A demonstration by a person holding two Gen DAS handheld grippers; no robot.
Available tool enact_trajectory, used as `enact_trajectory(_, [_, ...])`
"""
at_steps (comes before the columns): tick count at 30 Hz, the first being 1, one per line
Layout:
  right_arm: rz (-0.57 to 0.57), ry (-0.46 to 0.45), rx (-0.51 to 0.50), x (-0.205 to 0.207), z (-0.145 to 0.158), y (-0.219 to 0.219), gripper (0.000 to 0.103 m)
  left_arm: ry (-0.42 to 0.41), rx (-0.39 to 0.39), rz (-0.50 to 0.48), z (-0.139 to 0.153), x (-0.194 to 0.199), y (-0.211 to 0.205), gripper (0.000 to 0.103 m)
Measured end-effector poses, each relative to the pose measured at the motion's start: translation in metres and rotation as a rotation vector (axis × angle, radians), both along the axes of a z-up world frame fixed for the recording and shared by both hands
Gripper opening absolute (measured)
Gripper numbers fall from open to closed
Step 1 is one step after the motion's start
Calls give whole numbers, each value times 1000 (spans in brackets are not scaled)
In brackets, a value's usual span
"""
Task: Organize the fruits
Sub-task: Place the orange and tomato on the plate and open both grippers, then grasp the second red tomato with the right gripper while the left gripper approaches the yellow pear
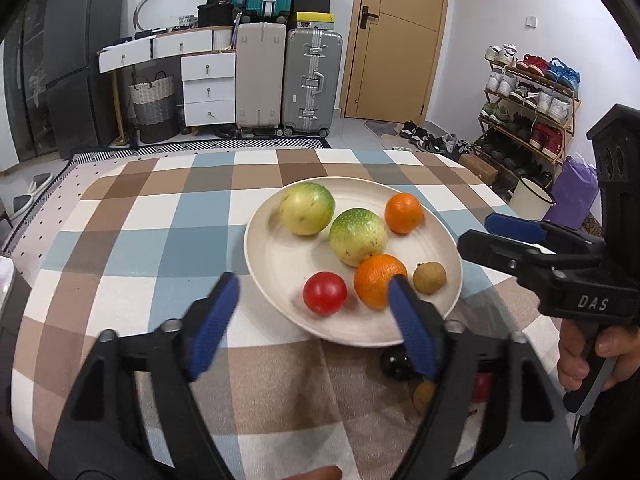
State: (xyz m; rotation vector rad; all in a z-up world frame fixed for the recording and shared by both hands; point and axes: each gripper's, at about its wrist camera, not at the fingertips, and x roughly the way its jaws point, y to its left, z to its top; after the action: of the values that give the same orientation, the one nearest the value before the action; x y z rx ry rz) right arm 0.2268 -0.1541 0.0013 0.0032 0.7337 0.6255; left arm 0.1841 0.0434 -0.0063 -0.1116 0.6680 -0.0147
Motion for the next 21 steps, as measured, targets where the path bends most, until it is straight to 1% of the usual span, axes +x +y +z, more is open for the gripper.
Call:
enact_trajectory(1, [2, -3, 1, -3, 0, -1, 89, -7, 3, 7, 1, -4, -1, 87])
enact_trajectory(3, [-2, -12, 8, -10, 2, -5, 96, -13, -3, 7, 2, -14, -2, 92])
enact_trajectory(4, [-3, -14, 10, -13, 3, -7, 98, -13, -6, 9, 3, -19, -3, 100])
enact_trajectory(5, [-1, -14, 12, -16, 3, -9, 99, -17, -7, 14, 3, -23, -3, 102])
enact_trajectory(6, [0, -11, 19, -19, 3, -12, 103, -22, -6, 16, 3, -29, -5, 102])
enact_trajectory(9, [3, -6, 19, -27, 2, -16, 102, -19, 2, 15, 4, -37, -9, 102])
enact_trajectory(13, [12, -18, 2, -39, 4, -19, 103, -10, -8, 17, 2, -50, -12, 102])
enact_trajectory(15, [17, -21, 2, -44, 5, -22, 103, -10, 5, 11, 2, -54, -16, 102])
enact_trajectory(21, [32, -23, -47, -58, -1, -20, 103, -3, 13, -13, 1, -60, -26, 102])
